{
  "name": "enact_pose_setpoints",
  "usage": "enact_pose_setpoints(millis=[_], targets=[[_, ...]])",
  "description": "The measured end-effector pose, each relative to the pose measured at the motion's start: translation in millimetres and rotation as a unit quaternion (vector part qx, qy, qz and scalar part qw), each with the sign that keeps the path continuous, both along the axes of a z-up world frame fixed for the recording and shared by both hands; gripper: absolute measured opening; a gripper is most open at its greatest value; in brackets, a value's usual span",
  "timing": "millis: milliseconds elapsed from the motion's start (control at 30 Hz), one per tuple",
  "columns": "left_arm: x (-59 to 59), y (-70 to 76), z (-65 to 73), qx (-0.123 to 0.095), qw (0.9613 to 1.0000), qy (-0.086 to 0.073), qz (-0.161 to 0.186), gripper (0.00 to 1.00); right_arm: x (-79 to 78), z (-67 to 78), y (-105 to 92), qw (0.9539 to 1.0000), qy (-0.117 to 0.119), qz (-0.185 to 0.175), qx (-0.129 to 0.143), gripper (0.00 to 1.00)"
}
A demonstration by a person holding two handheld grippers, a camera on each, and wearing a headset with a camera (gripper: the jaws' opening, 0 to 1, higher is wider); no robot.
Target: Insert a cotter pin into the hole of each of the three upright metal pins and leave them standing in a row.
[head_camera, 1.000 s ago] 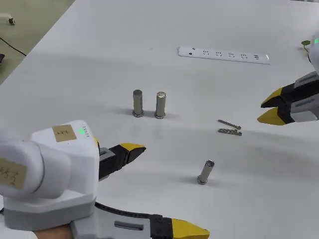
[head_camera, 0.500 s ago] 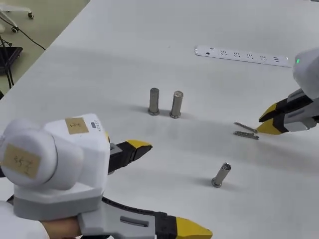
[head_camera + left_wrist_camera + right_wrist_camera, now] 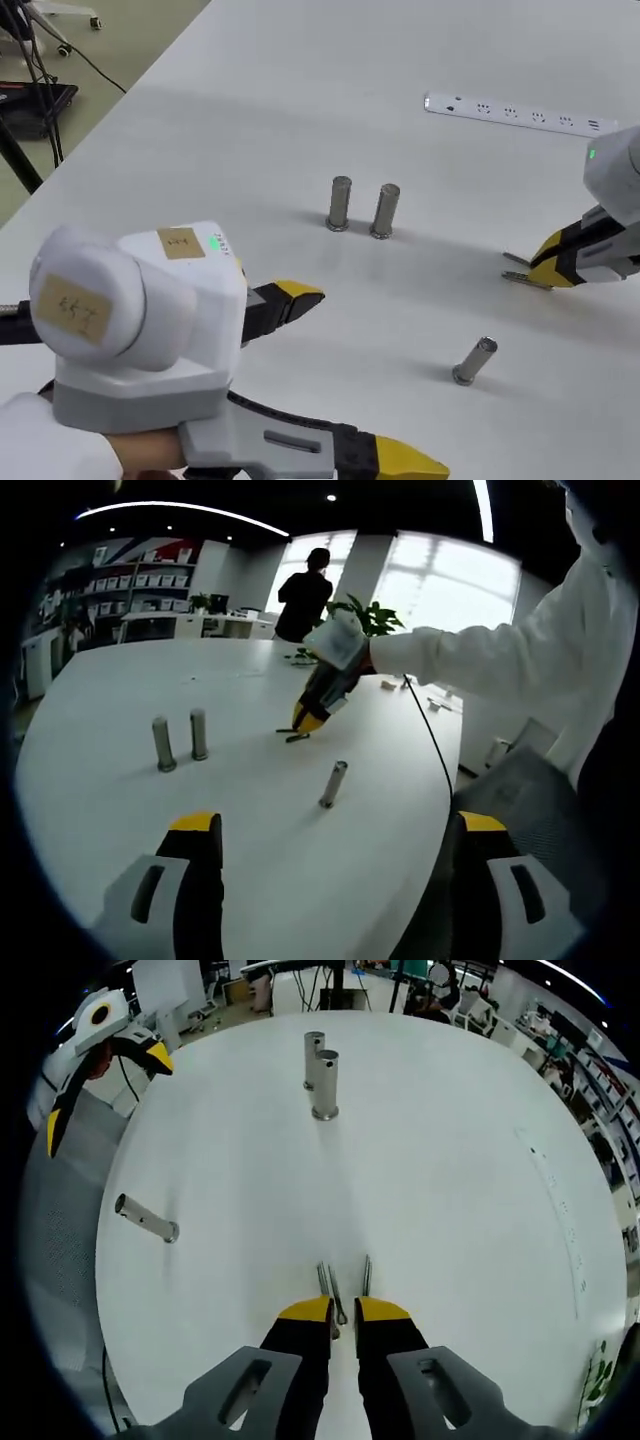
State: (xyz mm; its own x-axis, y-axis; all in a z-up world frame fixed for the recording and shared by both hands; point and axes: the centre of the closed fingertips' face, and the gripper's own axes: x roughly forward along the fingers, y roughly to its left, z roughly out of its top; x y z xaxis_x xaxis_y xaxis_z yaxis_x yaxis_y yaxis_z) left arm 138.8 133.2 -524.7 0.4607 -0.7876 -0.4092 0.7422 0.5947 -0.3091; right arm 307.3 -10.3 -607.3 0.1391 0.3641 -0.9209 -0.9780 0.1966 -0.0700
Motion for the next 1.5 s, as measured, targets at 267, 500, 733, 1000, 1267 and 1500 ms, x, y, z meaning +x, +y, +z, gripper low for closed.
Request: enact_pose_setpoints(millis=[267, 500, 733, 1000, 1267, 1500], targets=[[-1.1, 1.2, -6.2, 0.004, 1.0000, 0.009, 0.001, 0.94, 0.9, 0.4, 3.5, 0.9999, -0.002, 0.011, -0.005, 0.02], [-0.8, -0.3, -8.4, 0.004, 0.9999, 0.012, -0.001, 0.94, -0.7, -2.1, -0.7, 0.9998, 0.003, 0.017, -0.011, 0.00], [-0.9, -3.4, -10.3, 0.007, 0.9998, 0.015, -0.009, 0.93, 1.2, -1.3, -1.5, 0.9995, -0.003, 0.022, -0.023, 0.00], [-0.9, -5.4, -10.3, 0.006, 0.9998, 0.016, -0.012, 0.93, 2.2, -5.0, -3.5, 0.9981, -0.004, 0.034, -0.052, 0.00], [-0.2, -7.9, -9.5, 0.011, 0.9996, 0.015, -0.020, 0.92, 2.4, -8.2, -4.7, 0.9905, 0.002, 0.066, -0.121, 0.00], [1.3, -11.8, -8.6, 0.008, 0.9995, 0.016, -0.025, 0.90, 4.0, -9.4, -4.6, 0.9917, 0.047, 0.038, -0.114, 0.00]])
